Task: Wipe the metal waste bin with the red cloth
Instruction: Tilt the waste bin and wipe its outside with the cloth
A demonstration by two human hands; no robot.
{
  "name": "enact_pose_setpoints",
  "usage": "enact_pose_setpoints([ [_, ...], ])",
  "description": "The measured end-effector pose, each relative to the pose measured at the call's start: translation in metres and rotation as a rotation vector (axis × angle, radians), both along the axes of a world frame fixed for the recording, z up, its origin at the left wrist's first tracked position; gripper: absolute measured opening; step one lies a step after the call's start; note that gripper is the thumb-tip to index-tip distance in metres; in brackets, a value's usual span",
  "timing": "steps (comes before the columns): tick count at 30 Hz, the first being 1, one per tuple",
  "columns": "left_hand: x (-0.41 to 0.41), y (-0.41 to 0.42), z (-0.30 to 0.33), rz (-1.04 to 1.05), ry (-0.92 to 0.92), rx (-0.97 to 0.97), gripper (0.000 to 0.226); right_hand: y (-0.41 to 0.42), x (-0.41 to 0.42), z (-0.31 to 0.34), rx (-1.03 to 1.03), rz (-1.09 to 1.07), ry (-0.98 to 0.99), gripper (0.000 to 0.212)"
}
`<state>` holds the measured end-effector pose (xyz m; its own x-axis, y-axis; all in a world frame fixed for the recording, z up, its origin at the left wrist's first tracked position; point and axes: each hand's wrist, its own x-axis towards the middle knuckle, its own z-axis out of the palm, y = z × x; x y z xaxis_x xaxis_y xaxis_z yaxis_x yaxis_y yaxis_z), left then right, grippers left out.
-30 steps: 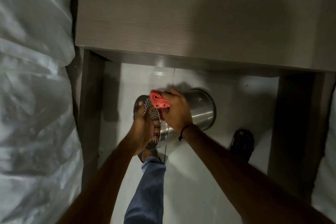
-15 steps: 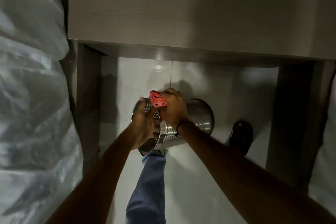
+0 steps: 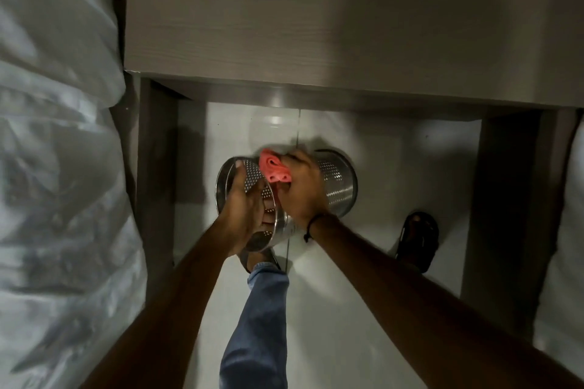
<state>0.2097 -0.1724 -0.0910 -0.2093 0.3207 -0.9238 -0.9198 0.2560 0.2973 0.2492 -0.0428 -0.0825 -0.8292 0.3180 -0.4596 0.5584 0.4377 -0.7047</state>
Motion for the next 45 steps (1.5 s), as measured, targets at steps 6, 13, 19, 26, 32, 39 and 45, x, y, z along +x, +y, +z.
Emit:
enact_pose_setpoints([
  [6, -0.007, 0.0, 0.003, 0.414, -0.002, -0.024, 0.1, -0.027, 0.048, 0.017, -0.071, 0.068, 0.042, 0.05],
  [13, 0.025, 0.0, -0.002, 0.192, -0.044, 0.003, 0.071, -0.012, 0.017, -0.001, 0.015, 0.102, 0.056, 0.048],
  [19, 0.01, -0.013, 0.0, 0.312, -0.043, 0.053, 0.106, -0.028, 0.072, 0.017, -0.118, 0.215, 0.014, 0.048],
  [26, 0.022, -0.017, -0.01, 0.115, 0.066, -0.043, 0.082, -0.021, 0.039, -0.001, -0.046, 0.099, 0.07, 0.044],
  [32, 0.008, -0.021, -0.013, 0.129, 0.007, 0.008, 0.1, -0.011, 0.036, -0.006, -0.102, 0.038, -0.037, 0.036],
  [39, 0.009, -0.019, -0.015, 0.112, 0.016, -0.017, 0.091, -0.017, 0.037, -0.003, -0.079, -0.035, 0.016, 0.029],
  [45, 0.011, -0.018, -0.01, 0.045, -0.036, 0.06, 0.099, -0.002, 0.003, -0.002, 0.012, 0.01, 0.016, 0.035],
])
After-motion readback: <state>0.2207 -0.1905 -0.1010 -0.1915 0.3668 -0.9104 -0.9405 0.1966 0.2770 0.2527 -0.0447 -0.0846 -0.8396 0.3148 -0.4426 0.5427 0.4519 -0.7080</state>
